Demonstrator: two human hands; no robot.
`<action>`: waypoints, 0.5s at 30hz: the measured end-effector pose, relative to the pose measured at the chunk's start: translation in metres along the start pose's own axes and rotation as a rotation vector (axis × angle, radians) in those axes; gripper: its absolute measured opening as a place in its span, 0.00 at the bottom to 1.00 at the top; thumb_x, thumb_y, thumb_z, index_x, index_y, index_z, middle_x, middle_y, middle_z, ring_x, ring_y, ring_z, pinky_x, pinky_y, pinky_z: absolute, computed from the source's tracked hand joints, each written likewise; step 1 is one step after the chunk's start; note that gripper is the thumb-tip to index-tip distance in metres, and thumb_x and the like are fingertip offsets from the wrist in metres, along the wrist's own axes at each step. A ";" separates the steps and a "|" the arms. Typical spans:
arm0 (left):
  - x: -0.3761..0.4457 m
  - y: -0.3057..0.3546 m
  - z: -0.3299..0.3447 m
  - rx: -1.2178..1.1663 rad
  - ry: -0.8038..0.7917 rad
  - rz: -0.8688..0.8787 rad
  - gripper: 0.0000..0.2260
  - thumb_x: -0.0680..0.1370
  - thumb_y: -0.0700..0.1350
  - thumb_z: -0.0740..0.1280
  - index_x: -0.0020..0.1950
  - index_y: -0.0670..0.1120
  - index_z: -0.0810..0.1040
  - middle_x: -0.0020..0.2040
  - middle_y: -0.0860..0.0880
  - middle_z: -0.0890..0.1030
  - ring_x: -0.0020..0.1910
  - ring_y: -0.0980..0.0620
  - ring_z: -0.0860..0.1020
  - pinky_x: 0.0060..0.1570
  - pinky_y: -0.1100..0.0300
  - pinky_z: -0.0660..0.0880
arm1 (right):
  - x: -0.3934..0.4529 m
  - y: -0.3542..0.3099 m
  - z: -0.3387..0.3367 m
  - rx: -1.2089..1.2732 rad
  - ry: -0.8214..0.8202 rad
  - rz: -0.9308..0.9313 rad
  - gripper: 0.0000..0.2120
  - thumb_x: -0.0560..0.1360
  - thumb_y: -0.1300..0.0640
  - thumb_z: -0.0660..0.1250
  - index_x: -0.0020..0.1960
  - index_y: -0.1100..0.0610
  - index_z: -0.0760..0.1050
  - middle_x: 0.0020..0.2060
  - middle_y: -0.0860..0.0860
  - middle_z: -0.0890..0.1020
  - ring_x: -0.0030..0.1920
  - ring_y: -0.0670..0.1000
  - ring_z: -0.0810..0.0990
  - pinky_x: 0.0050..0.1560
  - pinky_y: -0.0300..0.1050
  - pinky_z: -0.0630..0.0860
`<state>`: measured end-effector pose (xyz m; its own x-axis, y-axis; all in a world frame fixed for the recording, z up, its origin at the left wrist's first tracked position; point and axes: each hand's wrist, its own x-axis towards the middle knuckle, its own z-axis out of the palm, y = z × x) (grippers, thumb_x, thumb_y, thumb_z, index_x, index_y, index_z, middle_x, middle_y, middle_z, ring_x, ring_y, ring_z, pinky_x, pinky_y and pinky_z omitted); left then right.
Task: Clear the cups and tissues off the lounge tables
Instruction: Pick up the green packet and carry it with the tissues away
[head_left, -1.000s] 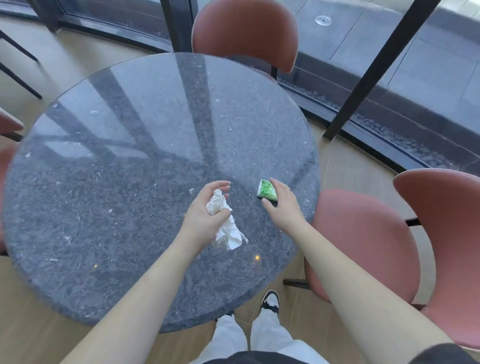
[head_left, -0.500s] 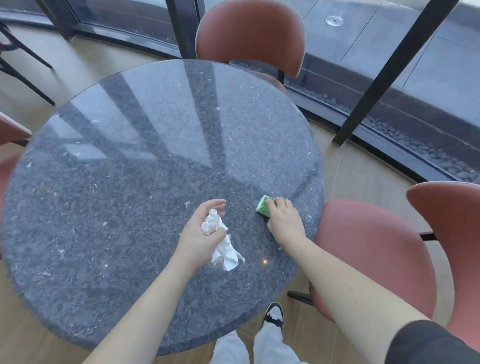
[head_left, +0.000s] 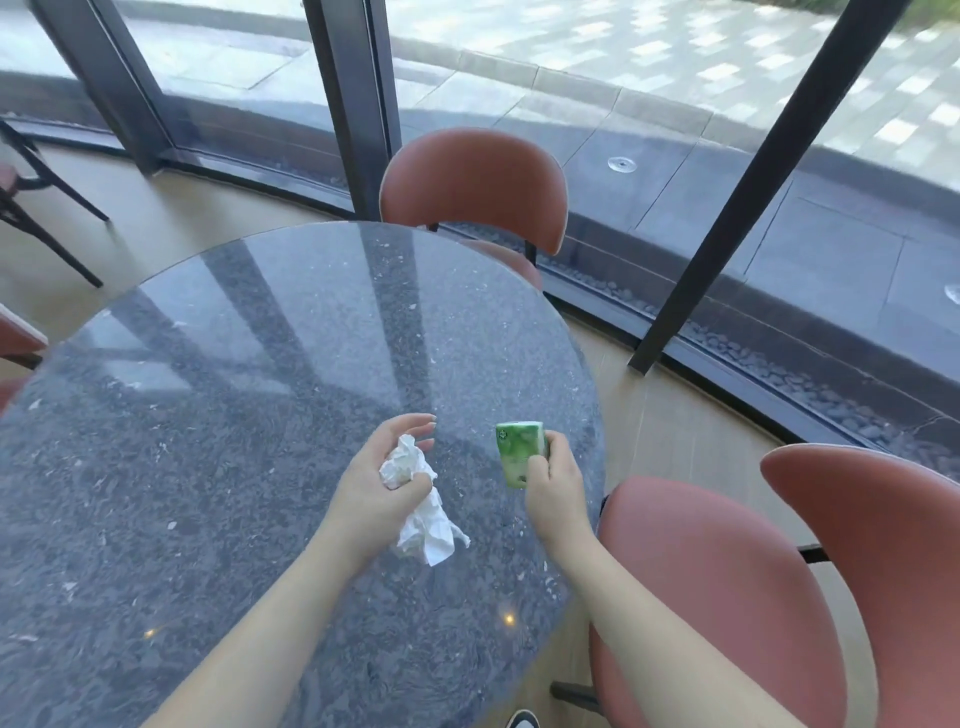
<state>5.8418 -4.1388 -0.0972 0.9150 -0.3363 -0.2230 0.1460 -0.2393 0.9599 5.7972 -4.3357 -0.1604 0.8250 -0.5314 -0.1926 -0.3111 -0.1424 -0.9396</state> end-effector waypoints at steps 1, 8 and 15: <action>0.002 0.010 -0.002 -0.005 0.005 0.030 0.25 0.70 0.41 0.65 0.61 0.65 0.79 0.61 0.62 0.82 0.65 0.60 0.79 0.66 0.41 0.77 | 0.000 -0.014 -0.002 0.064 0.019 -0.004 0.10 0.71 0.54 0.52 0.48 0.50 0.71 0.42 0.48 0.75 0.42 0.49 0.72 0.40 0.43 0.67; 0.006 0.090 -0.015 -0.018 0.022 0.270 0.25 0.71 0.40 0.66 0.62 0.65 0.79 0.61 0.61 0.83 0.65 0.60 0.80 0.63 0.44 0.79 | 0.001 -0.095 -0.019 0.243 0.034 -0.211 0.11 0.85 0.49 0.54 0.57 0.50 0.74 0.42 0.43 0.79 0.39 0.41 0.76 0.40 0.37 0.72; -0.012 0.162 -0.025 0.009 0.052 0.443 0.25 0.70 0.42 0.66 0.62 0.67 0.78 0.60 0.63 0.83 0.64 0.60 0.80 0.61 0.46 0.80 | -0.017 -0.164 -0.037 0.239 -0.004 -0.383 0.07 0.80 0.47 0.64 0.57 0.45 0.74 0.47 0.44 0.82 0.43 0.36 0.80 0.47 0.36 0.76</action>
<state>5.8639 -4.1503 0.0649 0.9063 -0.3618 0.2183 -0.2673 -0.0905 0.9594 5.8167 -4.3347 0.0070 0.8614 -0.4744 0.1814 0.1347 -0.1310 -0.9822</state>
